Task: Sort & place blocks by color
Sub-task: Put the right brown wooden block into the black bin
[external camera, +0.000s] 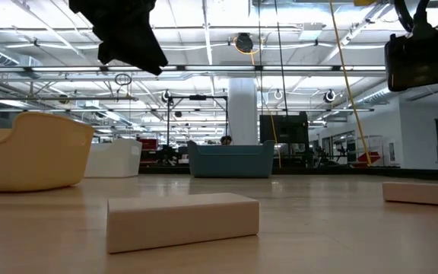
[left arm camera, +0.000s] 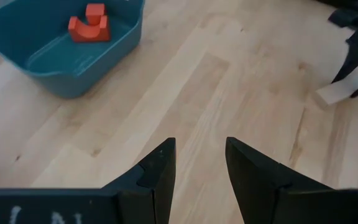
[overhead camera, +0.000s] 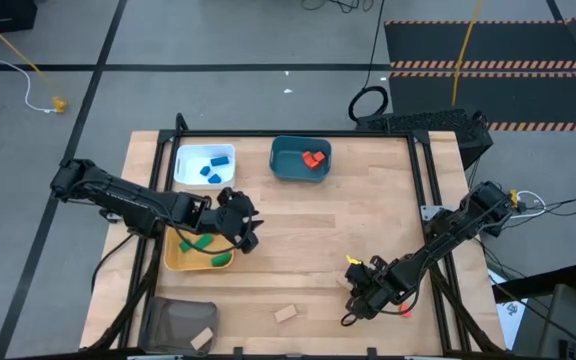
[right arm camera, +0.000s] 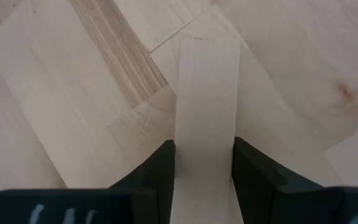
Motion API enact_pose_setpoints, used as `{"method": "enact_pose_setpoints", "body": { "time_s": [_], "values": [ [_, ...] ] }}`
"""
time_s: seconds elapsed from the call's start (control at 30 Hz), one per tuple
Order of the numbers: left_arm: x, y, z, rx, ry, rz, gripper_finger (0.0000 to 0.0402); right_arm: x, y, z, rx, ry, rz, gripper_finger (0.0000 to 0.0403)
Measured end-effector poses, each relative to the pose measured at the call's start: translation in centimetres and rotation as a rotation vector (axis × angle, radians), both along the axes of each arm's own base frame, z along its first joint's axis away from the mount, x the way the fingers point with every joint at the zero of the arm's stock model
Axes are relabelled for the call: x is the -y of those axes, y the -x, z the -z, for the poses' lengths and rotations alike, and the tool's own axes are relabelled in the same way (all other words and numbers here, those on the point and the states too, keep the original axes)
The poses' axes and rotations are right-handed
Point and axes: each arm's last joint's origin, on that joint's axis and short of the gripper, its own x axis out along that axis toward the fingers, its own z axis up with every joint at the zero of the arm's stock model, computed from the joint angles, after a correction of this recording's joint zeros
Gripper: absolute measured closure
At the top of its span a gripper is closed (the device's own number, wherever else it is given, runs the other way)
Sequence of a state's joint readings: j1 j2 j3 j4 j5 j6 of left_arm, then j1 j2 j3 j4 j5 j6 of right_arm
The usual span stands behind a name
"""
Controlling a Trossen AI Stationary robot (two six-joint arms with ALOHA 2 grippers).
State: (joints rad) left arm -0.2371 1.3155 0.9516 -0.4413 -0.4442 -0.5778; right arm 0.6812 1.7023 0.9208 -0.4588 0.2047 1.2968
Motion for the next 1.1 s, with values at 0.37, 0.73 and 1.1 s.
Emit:
{"method": "enact_pose_setpoints", "body": {
  "time_s": [0.37,0.73,1.1],
  "values": [
    [0.0,-0.4,-0.4,0.049,-0.004,0.011,0.0258,0.4,0.0,-1.5,0.06,-0.008,-0.058,0.0291],
    [0.6,-1.2,-1.3,0.161,0.122,0.146,0.0258,1.5,-1.3,-4.7,0.341,0.131,-0.126,0.0291],
    [1.2,-3.4,0.3,0.217,0.31,0.072,0.0258,3.6,-4.3,-6.1,0.497,0.507,-0.375,0.0291]
  ]
}}
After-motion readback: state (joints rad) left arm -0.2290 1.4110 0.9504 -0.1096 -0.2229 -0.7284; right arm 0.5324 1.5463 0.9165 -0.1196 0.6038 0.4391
